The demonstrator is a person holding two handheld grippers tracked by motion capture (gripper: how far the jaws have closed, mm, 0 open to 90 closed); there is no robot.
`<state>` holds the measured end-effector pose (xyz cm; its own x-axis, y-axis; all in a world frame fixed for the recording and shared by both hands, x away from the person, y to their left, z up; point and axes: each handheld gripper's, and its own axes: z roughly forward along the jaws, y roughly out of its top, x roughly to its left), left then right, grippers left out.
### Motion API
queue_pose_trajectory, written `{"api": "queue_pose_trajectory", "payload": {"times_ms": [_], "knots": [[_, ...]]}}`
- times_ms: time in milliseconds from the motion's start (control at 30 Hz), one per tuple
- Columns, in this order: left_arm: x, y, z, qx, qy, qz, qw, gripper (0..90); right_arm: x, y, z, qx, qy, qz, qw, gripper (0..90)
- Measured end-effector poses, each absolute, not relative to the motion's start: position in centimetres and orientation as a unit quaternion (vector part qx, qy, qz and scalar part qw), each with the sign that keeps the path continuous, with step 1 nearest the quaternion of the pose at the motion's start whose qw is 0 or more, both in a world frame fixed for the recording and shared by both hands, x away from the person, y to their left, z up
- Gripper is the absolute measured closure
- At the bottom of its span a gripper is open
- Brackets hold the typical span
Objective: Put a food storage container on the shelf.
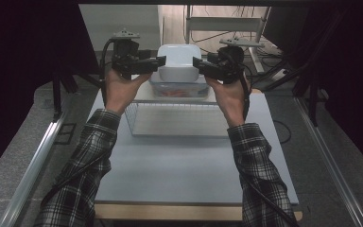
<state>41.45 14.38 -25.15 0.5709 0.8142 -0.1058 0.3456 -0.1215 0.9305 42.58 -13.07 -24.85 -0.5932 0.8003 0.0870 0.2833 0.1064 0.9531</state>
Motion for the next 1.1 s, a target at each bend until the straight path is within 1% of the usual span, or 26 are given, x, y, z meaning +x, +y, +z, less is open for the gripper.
{"api": "queue_pose_trajectory", "payload": {"times_ms": [133, 200, 333, 400, 600, 800, 1100], "knots": [[40.7, 14.4, -25.4, 0.726, 0.391, 0.213, 0.524, 26.4, 42.1, -13.5, -24.9, 0.369, 0.719, 0.549, 0.211, 33.2], [40.3, 14.3, -25.6, 0.729, 0.387, 0.218, 0.520, 22.0, 41.9, -13.6, -25.1, 0.365, 0.725, 0.547, 0.205, 30.2], [39.7, 14.3, -26.3, 0.739, 0.379, 0.208, 0.518, 15.2, 41.6, -14.1, -25.9, 0.362, 0.729, 0.549, 0.189, 24.6], [39.4, 14.2, -26.7, 0.743, 0.376, 0.207, 0.514, 11.7, 41.5, -14.3, -26.3, 0.360, 0.733, 0.548, 0.182, 23.4], [38.9, 14.3, -28.1, 0.752, 0.373, 0.195, 0.507, 7.5, 40.9, -14.7, -27.0, 0.350, 0.738, 0.551, 0.171, 19.6], [38.1, 14.2, -29.4, 0.761, 0.366, 0.200, 0.497, 4.9, 40.2, -14.8, -27.8, 0.339, 0.745, 0.550, 0.165, 16.6], [37.4, 14.6, -31.2, 0.765, 0.362, 0.203, 0.492, 4.7, 39.7, -14.7, -29.0, 0.331, 0.754, 0.547, 0.151, 12.6]]}}
